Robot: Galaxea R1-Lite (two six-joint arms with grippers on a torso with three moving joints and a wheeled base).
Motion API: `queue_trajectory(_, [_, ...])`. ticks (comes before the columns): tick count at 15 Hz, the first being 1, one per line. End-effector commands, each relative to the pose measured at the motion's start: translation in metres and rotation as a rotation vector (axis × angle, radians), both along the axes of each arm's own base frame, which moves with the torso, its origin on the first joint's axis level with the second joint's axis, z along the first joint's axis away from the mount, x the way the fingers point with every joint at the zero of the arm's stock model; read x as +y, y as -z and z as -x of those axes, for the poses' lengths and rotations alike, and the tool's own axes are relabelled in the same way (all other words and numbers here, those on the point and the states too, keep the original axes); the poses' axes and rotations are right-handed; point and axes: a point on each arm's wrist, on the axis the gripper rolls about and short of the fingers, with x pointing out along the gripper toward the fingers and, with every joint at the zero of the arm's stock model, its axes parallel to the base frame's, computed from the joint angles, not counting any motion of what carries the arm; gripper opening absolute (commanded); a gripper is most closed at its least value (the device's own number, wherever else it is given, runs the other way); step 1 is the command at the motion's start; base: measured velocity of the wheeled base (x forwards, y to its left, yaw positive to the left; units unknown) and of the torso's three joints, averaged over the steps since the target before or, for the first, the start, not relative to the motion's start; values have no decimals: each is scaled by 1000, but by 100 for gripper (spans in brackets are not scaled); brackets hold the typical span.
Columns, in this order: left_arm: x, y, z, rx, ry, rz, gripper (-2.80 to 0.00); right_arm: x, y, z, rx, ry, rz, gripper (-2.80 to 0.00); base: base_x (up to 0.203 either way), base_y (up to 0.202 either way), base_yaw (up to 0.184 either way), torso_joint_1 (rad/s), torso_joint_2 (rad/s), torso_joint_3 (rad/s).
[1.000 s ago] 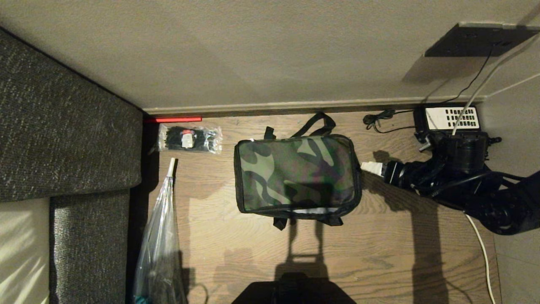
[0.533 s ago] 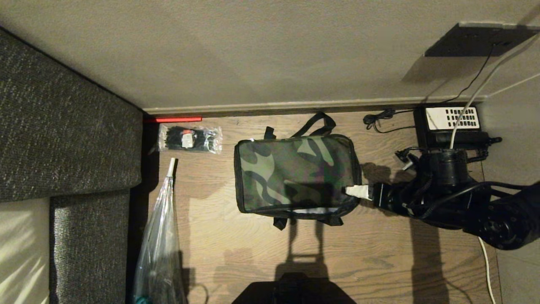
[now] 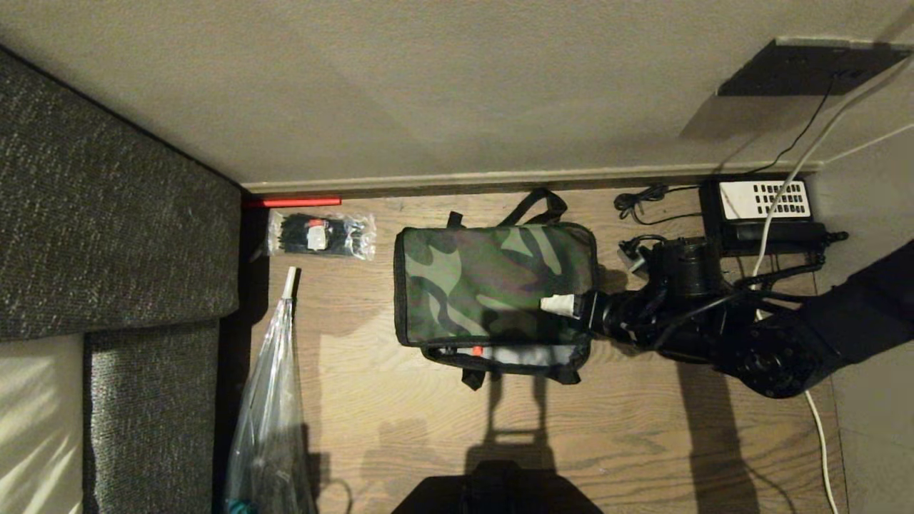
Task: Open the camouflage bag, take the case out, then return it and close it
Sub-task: Open the top of the storage box
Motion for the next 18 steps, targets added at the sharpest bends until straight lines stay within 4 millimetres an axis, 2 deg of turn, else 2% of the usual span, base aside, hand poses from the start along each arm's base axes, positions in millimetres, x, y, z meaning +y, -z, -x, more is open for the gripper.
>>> queue_trajectory(1, [0, 1, 0, 3, 0, 0, -280, 11, -2, -10, 1, 13, -44, 0, 0, 0, 0, 0, 0, 0])
queue_trajectory(7, [0, 1, 0, 3, 0, 0, -280, 0, -91, 9, 32, 52, -318, 0, 0, 0, 0, 0, 0, 0])
queue_trajectory(11, [0, 1, 0, 3, -1, 1, -280, -9, -119, 19, 50, 46, -409, 0, 0, 0, 0, 0, 0, 0])
queue_trajectory(15, [0, 1, 0, 3, 0, 0, -280, -13, -157, 9, -40, 56, -508, 0, 0, 0, 0, 0, 0, 0])
queue_trajectory(18, [0, 1, 0, 3, 0, 1, -280, -18, -167, -1, -90, 74, -525, 0, 0, 0, 0, 0, 0, 0])
